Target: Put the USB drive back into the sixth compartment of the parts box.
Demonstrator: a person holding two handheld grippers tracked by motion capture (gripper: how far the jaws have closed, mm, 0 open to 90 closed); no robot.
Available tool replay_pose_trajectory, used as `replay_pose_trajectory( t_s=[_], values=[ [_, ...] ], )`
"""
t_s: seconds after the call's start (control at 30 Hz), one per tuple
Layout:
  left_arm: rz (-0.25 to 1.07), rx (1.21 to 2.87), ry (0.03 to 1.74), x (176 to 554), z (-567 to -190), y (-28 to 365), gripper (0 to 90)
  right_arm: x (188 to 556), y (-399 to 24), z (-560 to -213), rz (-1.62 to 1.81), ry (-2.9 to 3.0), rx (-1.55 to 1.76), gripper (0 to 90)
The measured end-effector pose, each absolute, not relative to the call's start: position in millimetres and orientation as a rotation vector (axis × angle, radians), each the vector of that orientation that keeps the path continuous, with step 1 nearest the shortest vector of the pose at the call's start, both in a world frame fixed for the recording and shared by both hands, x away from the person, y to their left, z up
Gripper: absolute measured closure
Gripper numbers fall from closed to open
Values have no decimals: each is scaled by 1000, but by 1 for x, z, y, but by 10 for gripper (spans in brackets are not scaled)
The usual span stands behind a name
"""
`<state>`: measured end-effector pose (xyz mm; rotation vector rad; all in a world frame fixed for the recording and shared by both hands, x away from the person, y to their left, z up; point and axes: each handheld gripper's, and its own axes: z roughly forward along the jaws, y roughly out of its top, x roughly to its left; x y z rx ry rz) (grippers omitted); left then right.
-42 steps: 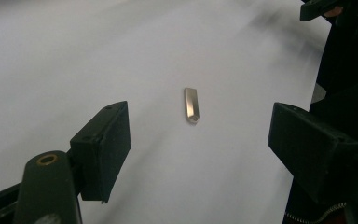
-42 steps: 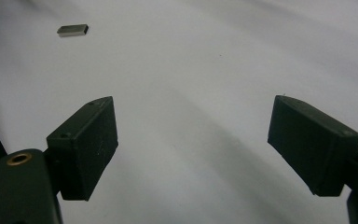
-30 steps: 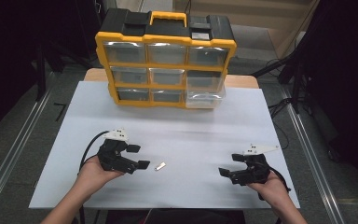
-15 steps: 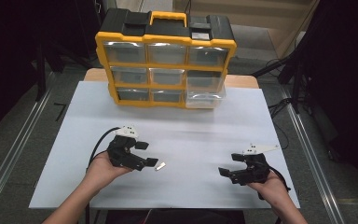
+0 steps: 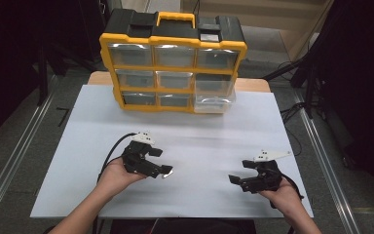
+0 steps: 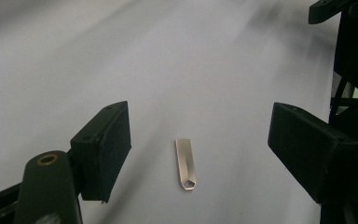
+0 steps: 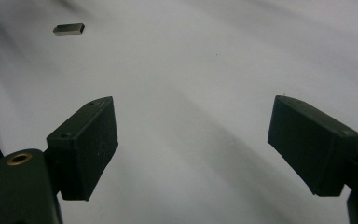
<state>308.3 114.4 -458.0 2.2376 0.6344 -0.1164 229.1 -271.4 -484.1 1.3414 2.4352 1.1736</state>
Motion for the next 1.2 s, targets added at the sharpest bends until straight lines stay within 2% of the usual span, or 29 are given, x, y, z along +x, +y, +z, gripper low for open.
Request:
replay_pose_trajectory(
  t_s=[0.83, 1.2],
  values=[
    [-69, 2364, 663, 299, -489, 98, 247, 229, -271, -484, 1152, 2443, 1327, 141],
    [34, 2439, 613, 291, -494, 92, 266, 229, -271, -485, 1144, 2444, 1329, 141]
  ],
)
